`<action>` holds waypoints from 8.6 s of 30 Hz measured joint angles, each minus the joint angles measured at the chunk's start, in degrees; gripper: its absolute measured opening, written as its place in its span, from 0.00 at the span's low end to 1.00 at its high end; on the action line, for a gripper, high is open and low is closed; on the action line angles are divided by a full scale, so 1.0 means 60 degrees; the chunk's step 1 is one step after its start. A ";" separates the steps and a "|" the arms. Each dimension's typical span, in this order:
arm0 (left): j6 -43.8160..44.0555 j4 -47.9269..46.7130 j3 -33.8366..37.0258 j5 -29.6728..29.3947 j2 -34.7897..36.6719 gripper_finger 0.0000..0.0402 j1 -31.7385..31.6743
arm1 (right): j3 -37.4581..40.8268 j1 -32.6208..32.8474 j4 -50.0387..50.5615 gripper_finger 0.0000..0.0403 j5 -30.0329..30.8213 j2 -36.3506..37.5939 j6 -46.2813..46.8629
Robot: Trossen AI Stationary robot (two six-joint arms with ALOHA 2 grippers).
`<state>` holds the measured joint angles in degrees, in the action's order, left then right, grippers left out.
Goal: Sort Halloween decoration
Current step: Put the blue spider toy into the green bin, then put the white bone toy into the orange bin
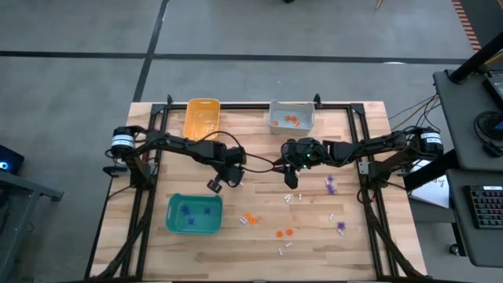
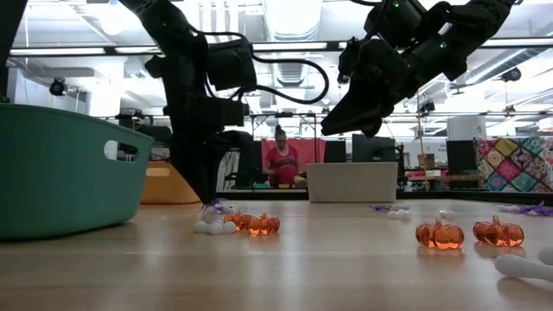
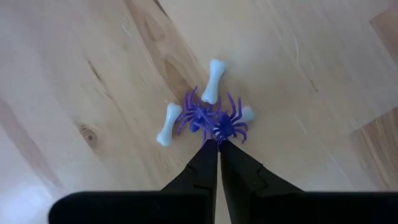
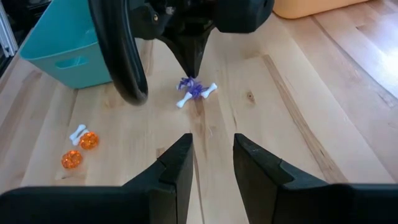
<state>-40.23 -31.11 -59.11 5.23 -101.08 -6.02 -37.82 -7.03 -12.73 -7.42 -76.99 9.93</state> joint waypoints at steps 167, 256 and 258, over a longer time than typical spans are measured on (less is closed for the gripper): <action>0.4338 0.2398 0.0430 -0.0787 0.5279 0.10 -0.0160 | -0.3745 0.2506 0.9656 0.15 0.0237 -0.3727 0.7692; 0.6033 0.8829 0.4647 -0.2069 1.0933 0.10 -0.0062 | -1.4224 -0.3034 0.2190 0.02 -0.0255 -1.0385 -0.1092; 0.6033 0.8818 0.4648 -0.2069 1.0925 0.10 -0.0062 | -1.4291 -0.3061 0.2154 0.02 -0.0249 -1.0470 -0.1053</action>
<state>-4.03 21.79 -31.22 -7.18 -35.53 -6.39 -123.57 -25.39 0.19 -8.92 -139.81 3.61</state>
